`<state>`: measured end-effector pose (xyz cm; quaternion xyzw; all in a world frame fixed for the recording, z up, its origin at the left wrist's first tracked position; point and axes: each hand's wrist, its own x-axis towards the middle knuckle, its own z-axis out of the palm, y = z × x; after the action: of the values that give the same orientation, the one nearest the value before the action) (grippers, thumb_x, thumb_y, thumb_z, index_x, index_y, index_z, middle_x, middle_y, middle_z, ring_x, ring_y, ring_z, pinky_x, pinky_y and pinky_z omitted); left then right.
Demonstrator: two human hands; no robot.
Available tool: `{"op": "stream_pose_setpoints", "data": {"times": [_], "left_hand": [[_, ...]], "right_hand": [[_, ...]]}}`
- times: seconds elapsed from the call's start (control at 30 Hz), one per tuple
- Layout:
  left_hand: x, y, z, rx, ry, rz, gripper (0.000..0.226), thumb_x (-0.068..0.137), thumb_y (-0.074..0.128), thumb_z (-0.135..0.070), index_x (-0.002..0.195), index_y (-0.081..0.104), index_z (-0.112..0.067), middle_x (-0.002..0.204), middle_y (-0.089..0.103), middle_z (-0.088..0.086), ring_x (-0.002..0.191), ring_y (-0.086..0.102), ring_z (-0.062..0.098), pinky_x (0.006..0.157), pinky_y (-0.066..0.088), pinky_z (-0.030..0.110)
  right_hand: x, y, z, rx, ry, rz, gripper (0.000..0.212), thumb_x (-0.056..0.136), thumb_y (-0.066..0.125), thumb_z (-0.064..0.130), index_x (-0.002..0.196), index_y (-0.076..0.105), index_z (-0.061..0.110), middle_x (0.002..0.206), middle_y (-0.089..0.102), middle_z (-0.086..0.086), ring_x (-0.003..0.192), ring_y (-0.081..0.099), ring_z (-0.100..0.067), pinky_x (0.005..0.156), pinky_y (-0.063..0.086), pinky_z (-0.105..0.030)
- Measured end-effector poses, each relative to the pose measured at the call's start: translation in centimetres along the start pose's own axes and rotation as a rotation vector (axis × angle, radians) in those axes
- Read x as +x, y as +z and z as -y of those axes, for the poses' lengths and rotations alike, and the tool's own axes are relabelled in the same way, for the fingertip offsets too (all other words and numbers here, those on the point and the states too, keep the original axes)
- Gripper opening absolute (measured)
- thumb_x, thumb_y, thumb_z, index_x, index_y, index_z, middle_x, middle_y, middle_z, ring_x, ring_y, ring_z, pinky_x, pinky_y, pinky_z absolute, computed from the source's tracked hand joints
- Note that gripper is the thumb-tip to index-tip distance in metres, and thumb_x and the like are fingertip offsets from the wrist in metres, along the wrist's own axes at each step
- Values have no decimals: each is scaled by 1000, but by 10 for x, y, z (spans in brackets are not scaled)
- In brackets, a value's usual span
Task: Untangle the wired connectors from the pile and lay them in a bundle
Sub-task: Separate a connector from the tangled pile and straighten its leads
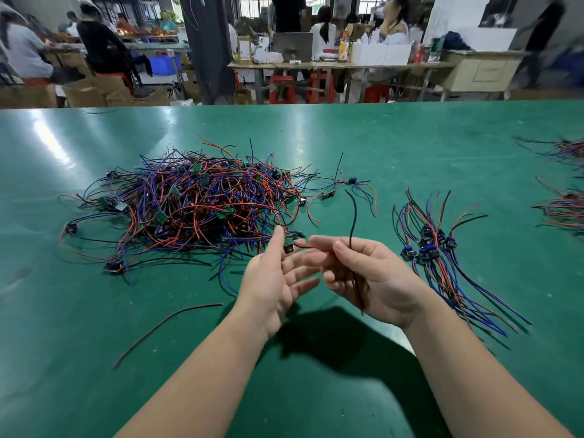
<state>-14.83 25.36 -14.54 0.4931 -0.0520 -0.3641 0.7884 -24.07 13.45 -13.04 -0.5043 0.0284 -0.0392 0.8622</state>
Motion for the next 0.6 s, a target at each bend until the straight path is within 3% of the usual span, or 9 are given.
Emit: {"op": "stream_pose_setpoints", "data": {"times": [0.17,0.27,0.33,0.4,0.5,0.53,0.6], "left_hand": [[1,-5,-9,-107,98,-23,20,98,49,-21,92,63,-8,76,72,5,57,66,12,50,54,21],[-2,-5,-14,-14,130,6,24,99,45,-23,92,67,-15,70,70,-4,57,65,9,53,52,18],[-4,-4,-17,3,157,33,27,100,43,-24,95,68,-14,61,62,-5,51,58,9,52,50,18],[-5,-3,-18,-8,170,82,30,100,41,-25,98,67,-11,55,50,-5,45,48,9,49,47,20],[-9,-1,-20,-39,139,191,35,99,39,-29,97,68,-10,52,35,-5,39,35,9,42,39,20],[-10,0,-21,-53,122,231,37,97,39,-31,95,70,-11,52,33,-5,38,31,8,41,37,19],[-14,1,-23,-61,105,295,38,91,42,-36,92,72,-13,53,31,-5,38,27,9,40,33,20]], "right_hand": [[-1,-1,3,-89,65,-9,44,89,43,38,100,74,9,91,73,-13,66,65,-15,62,53,-21],[2,-7,5,-229,-20,-256,53,96,32,44,94,73,10,80,68,-9,63,57,-17,59,46,-24],[0,-14,5,-521,-47,-466,53,102,30,39,85,70,10,69,54,-6,56,47,-15,55,38,-25],[-4,-20,12,-787,111,-502,51,102,33,38,76,66,8,61,43,-3,46,37,-14,46,29,-24],[-6,-20,42,-1042,512,-313,48,98,40,43,70,62,10,50,38,2,35,30,-13,41,23,-17],[-1,-21,55,-1126,554,-309,47,97,42,44,68,61,11,49,38,2,34,30,-13,40,23,-16],[19,-23,80,-1230,457,-434,47,96,44,43,71,62,8,50,39,-2,35,32,-15,39,26,-15]]}}
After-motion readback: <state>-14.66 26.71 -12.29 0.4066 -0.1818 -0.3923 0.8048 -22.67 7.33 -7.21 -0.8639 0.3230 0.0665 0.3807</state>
